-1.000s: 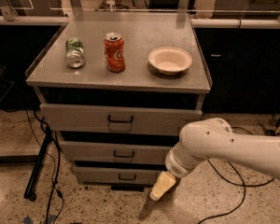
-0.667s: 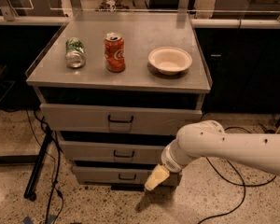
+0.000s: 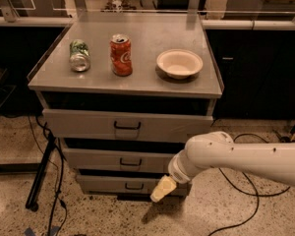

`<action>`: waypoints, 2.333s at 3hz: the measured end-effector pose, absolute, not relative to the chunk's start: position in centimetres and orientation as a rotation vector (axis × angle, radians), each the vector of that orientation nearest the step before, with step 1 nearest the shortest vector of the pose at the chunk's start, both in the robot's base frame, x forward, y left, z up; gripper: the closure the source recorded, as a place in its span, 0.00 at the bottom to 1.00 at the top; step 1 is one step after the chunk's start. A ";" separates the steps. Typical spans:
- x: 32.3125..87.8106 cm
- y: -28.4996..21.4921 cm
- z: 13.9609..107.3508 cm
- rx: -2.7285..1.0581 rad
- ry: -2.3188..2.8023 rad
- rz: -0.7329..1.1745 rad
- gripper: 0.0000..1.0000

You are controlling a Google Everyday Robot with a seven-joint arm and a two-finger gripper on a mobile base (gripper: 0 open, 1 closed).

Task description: Open middle drawer

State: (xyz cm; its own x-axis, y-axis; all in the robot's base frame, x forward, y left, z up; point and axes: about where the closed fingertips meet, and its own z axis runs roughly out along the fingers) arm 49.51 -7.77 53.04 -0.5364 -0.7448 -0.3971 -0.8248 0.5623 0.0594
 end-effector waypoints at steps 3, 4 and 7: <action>54.8 -7.1 49.0 -1.256 2.380 0.340 0.00; 57.3 -7.5 46.2 -1.245 2.388 0.331 0.00; 56.4 -7.8 43.4 -1.285 2.414 0.283 0.00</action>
Offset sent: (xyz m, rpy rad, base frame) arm 0.0586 0.0050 -0.0325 0.0490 -0.1178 0.0005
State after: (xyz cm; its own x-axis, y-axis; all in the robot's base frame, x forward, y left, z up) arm 56.37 -7.79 43.35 -0.5036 -0.7503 -0.4282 -0.8290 0.5592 -0.0049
